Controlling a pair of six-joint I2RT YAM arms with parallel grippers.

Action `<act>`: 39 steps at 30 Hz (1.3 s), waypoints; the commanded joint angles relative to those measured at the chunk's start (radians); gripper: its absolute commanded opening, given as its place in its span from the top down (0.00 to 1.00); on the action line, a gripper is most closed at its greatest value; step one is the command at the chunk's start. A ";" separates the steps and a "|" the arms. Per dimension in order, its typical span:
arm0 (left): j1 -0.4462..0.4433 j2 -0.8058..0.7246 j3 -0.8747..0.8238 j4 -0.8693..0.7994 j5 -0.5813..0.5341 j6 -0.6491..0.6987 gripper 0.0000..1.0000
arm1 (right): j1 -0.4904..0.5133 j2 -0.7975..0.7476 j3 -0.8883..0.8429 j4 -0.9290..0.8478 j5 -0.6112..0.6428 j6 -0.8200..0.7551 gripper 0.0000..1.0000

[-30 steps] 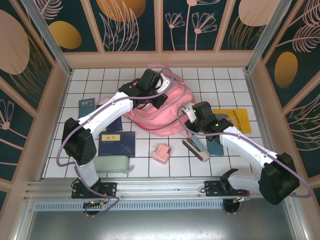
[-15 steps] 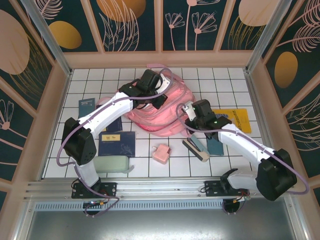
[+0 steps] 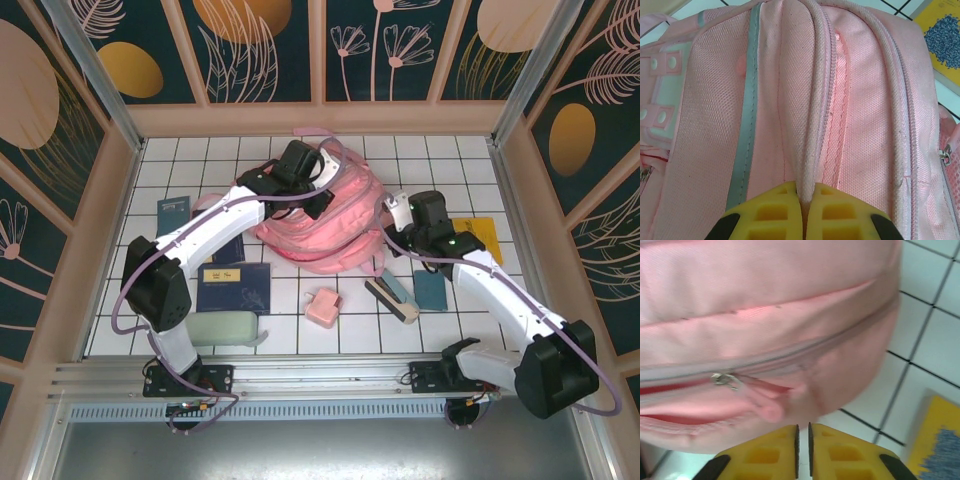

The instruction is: Pack the student bag

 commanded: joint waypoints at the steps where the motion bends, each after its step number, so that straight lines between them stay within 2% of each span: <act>1: 0.001 -0.065 0.007 0.112 0.034 0.026 1.00 | 0.028 -0.001 0.028 -0.003 -0.087 -0.013 0.71; 3: 0.001 -0.065 0.008 0.111 0.048 0.028 1.00 | 0.029 0.024 0.041 -0.004 -0.056 -0.021 0.63; 6: 0.000 -0.065 0.011 0.109 0.050 0.029 1.00 | 0.036 0.064 0.059 -0.006 -0.081 -0.022 0.53; 11: 0.000 -0.100 0.007 0.108 0.056 0.030 1.00 | 0.054 0.126 0.076 0.006 -0.017 -0.041 0.53; 17: 0.001 -0.105 0.005 0.111 0.059 0.029 1.00 | 0.068 0.164 0.076 0.018 -0.026 -0.072 0.55; 19: 0.000 -0.103 0.005 0.113 0.067 0.026 1.00 | 0.078 0.170 0.070 0.028 -0.019 -0.078 0.59; 26: 0.001 -0.096 0.002 0.115 0.069 0.024 1.00 | 0.103 0.159 0.073 0.046 -0.030 -0.098 1.00; 35: 0.001 -0.091 0.001 0.121 0.068 0.022 1.00 | 0.103 0.022 0.012 0.058 -0.086 -0.110 1.00; 39: 0.000 -0.091 0.003 0.120 0.074 0.020 1.00 | 0.103 0.035 0.008 0.059 -0.092 -0.107 1.00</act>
